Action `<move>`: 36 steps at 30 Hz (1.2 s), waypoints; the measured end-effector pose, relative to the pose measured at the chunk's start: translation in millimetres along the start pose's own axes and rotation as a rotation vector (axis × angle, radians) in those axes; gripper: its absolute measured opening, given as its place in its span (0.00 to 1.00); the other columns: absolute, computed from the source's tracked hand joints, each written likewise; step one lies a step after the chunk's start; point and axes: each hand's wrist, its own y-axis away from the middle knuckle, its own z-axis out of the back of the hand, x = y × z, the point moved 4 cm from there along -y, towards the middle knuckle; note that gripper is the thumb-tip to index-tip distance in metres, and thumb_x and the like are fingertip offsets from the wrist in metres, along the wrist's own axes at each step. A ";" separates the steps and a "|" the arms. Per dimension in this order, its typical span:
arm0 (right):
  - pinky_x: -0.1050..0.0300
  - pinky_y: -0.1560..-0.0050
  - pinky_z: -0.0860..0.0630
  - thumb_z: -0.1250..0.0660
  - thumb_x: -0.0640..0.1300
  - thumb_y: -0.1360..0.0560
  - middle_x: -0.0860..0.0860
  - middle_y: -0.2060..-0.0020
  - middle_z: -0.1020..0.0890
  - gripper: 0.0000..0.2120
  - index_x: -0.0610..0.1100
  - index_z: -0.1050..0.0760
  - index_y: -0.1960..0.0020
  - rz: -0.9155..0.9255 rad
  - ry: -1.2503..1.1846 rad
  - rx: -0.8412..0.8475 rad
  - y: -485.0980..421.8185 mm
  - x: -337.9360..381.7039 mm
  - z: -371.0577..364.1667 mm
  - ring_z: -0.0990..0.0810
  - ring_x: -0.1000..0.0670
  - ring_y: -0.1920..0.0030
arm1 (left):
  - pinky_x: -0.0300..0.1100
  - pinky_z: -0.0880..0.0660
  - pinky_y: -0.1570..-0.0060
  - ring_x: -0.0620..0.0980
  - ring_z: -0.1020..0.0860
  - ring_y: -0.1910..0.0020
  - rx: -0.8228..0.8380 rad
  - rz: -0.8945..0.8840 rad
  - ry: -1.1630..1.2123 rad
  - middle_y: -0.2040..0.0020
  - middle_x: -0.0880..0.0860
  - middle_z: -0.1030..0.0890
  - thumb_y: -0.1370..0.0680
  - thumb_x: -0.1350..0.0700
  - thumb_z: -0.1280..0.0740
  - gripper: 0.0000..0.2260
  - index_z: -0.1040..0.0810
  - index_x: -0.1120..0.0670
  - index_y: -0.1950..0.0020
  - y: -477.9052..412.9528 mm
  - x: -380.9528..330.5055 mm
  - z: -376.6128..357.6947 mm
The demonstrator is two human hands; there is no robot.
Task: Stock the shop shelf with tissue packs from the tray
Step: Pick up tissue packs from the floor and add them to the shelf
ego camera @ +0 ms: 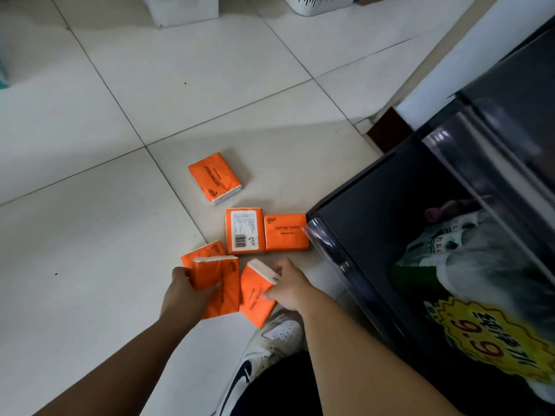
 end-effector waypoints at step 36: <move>0.44 0.54 0.19 0.26 0.42 0.28 0.42 0.45 0.19 0.19 0.45 0.29 0.41 0.596 -0.679 -0.454 317.2 53.6 239.5 0.17 0.44 0.47 | 0.41 0.20 0.56 0.50 0.18 0.51 0.376 -0.759 0.540 0.46 0.54 0.19 0.28 0.53 0.26 0.21 0.28 0.54 0.38 216.7 -284.1 108.0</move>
